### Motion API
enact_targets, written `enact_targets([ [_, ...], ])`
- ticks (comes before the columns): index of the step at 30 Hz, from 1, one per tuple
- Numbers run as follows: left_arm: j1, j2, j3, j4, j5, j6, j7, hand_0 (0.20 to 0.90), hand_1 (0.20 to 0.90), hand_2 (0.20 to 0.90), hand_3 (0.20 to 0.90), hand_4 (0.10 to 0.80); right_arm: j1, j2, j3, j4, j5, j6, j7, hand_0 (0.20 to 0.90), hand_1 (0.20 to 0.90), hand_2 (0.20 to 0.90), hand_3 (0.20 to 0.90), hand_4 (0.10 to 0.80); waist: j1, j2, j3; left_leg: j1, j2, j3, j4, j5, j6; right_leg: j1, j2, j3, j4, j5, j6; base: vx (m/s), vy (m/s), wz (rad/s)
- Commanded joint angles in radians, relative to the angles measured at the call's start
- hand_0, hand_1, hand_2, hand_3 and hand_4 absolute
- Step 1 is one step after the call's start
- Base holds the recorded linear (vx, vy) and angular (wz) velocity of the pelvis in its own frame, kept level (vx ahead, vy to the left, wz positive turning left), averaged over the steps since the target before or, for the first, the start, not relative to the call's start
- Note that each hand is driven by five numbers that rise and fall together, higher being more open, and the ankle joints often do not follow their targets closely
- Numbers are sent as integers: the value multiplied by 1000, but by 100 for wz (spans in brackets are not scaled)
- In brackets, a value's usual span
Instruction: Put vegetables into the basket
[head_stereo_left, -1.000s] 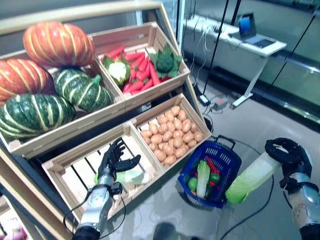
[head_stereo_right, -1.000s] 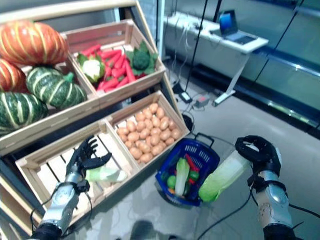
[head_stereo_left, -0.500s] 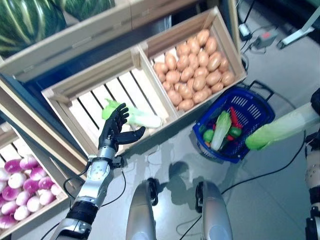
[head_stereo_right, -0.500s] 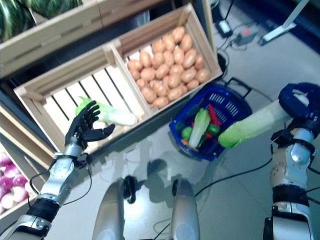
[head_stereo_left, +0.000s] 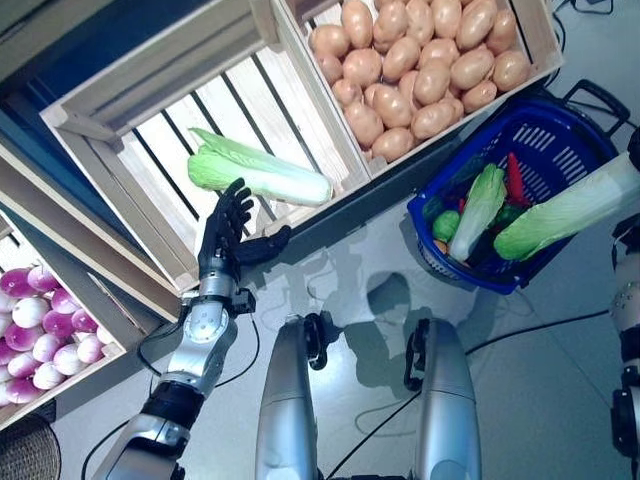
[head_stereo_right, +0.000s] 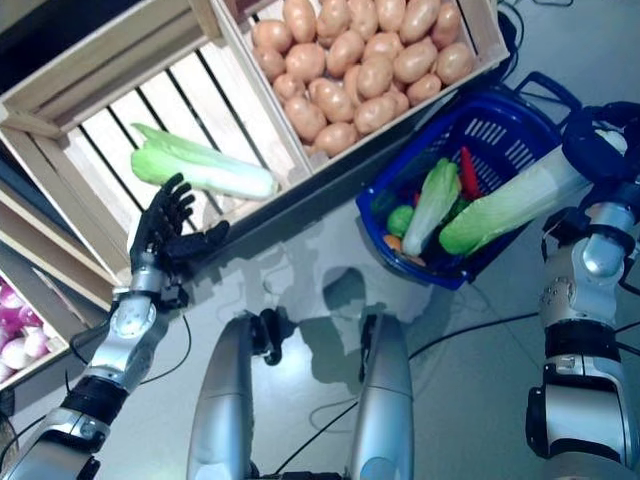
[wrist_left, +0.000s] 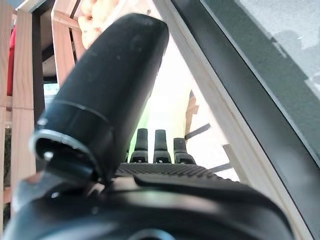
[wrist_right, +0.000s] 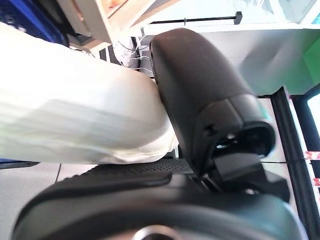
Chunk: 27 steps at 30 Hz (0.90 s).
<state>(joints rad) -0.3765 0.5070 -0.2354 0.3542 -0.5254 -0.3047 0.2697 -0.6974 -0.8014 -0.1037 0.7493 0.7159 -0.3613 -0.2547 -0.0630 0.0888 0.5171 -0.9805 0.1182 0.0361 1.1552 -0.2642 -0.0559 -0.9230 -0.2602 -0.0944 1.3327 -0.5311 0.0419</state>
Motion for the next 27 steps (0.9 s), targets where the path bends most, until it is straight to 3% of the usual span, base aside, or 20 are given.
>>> enact_targets([
  [1,-63,29,7,-85,-15,-129,22,900,900,900,900,800,-134,-123,10,3,-32,-68,-66,418,418,418,418,478,7,-5,-66,48,-52,55,144,-226,92,-3,44,-32,-57,103,-99,-14,-6,5],
  [2,-64,30,6,-87,-18,-128,22,900,900,900,900,800,-139,-126,16,9,-45,-65,-82,627,627,627,627,618,8,-4,-66,45,-53,55,146,-226,92,-7,45,-32,-55,102,-99,-2,-10,6],
  [3,-64,31,6,-93,-23,-127,22,900,900,900,900,800,-151,-130,31,24,-85,-56,-115,900,900,900,900,800,10,-2,-67,35,-56,53,154,-226,91,-16,48,-31,-46,100,-99,-1,-12,4],
  [12,-57,45,2,-120,-30,-134,10,900,900,900,900,800,-157,-125,39,4,-13,-63,-49,900,900,900,900,800,15,-8,-68,32,-54,49,143,-216,90,-21,56,-34,-49,109,-96,0,0,0],
  [27,-46,65,-3,-135,32,-125,-3,900,900,900,900,800,-82,-102,8,-27,18,-75,7,900,900,900,900,800,26,-53,-85,145,-28,51,77,-189,90,96,61,-55,-132,138,-90,25,7,1],
])
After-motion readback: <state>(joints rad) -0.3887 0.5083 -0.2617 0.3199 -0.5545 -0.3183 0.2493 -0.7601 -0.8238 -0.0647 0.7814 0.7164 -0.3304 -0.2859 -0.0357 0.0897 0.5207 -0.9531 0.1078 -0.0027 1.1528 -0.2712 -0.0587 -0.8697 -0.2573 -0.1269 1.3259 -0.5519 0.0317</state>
